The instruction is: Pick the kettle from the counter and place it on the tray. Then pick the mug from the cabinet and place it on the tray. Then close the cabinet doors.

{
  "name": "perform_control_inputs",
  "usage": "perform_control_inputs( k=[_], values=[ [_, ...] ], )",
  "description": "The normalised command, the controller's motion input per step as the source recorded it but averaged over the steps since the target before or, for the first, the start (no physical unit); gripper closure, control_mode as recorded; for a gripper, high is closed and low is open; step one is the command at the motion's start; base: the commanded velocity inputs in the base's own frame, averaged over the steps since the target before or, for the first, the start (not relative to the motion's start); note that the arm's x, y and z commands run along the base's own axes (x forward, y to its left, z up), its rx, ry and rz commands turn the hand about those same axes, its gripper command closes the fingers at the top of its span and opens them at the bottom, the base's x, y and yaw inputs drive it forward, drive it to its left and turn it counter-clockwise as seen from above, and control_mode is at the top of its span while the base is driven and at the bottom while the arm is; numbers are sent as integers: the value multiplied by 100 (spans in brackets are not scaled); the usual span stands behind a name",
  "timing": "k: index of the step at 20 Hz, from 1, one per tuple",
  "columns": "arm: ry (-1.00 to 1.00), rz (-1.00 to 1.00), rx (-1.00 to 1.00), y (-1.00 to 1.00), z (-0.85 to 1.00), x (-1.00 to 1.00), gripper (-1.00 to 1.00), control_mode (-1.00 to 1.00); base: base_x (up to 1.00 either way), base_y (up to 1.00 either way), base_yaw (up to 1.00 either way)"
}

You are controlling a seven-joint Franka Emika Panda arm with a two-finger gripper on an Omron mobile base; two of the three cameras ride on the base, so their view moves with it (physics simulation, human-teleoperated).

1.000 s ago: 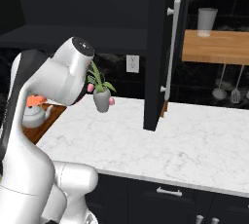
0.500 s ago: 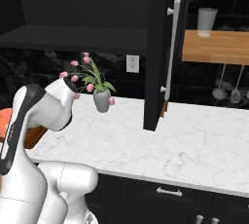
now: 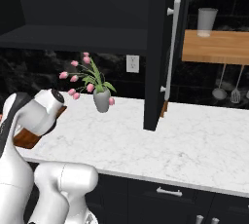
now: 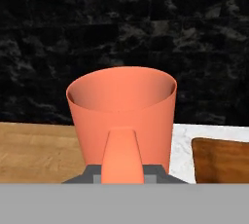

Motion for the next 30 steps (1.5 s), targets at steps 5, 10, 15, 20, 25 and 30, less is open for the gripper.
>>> perform_control_inputs(
  k=[5,10,15,20,25,30],
  values=[
    [0,0,0,49,-30,65,100,-100,0,0,0],
    [2,0,0,18,-29,69,100,-100,0,0,0],
    [8,1,0,1,-30,53,100,-100,0,0,0],
    [2,4,-8,4,-40,47,100,-100,0,0,0],
    [0,5,-10,21,-41,25,100,-100,0,0,0],
    [0,0,-3,22,-30,30,100,-100,0,0,0]
  ],
)
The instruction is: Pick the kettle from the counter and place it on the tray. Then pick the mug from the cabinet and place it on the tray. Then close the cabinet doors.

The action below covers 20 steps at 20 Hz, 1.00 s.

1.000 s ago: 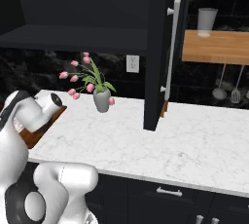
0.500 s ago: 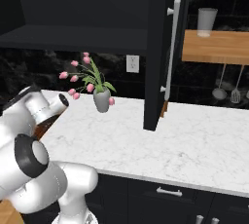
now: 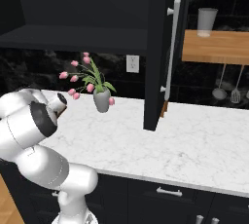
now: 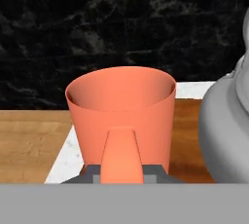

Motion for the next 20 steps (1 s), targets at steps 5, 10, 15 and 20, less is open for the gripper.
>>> perform_control_inputs(
  k=[5,10,15,20],
  values=[
    [-2,0,0,15,-28,22,100,-100,0,0,0],
    [-10,0,0,14,-36,8,100,-100,0,0,0],
    [-8,0,0,2,-40,-17,100,-100,0,0,0],
    [-6,0,-1,0,-46,-41,100,-100,0,0,0]
  ],
)
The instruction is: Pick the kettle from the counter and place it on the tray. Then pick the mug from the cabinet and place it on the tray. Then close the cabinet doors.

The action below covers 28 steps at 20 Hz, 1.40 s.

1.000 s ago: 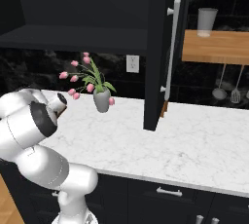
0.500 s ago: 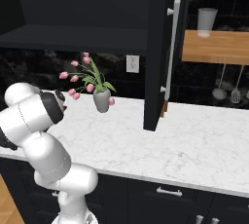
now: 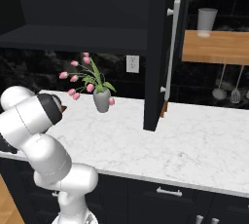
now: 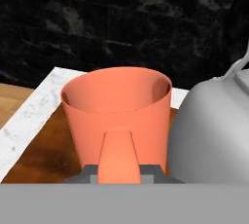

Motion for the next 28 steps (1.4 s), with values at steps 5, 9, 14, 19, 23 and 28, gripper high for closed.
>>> perform_control_inputs(
  k=[5,9,14,19,23,28],
  values=[
    [-1,-2,0,-2,-30,-32,100,-100,0,0,0],
    [0,-9,0,-11,-18,-16,-100,-100,0,0,0],
    [0,-12,0,-25,-6,-7,-100,-100,0,0,0],
    [0,-9,0,-28,0,-21,-100,-100,0,0,0],
    [0,-7,0,-18,14,-15,-100,-100,0,0,0],
    [0,-4,0,-19,35,-25,-100,-100,0,0,0]
  ],
)
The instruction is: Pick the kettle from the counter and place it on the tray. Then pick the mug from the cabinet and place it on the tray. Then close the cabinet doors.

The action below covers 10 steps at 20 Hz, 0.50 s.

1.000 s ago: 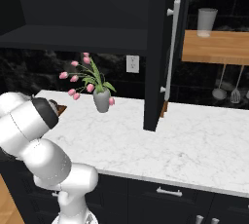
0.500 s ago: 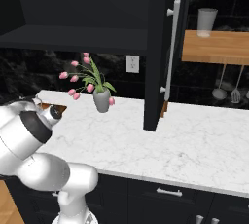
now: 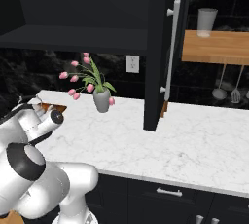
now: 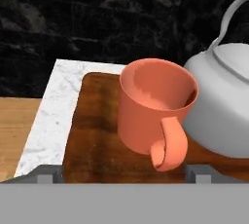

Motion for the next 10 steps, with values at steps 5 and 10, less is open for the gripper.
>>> perform_control_inputs(
  k=[5,10],
  values=[
    [6,-4,0,-27,55,-29,-100,-100,0,0,0],
    [10,-4,0,-30,65,-36,-100,-100,0,0,0]
  ],
)
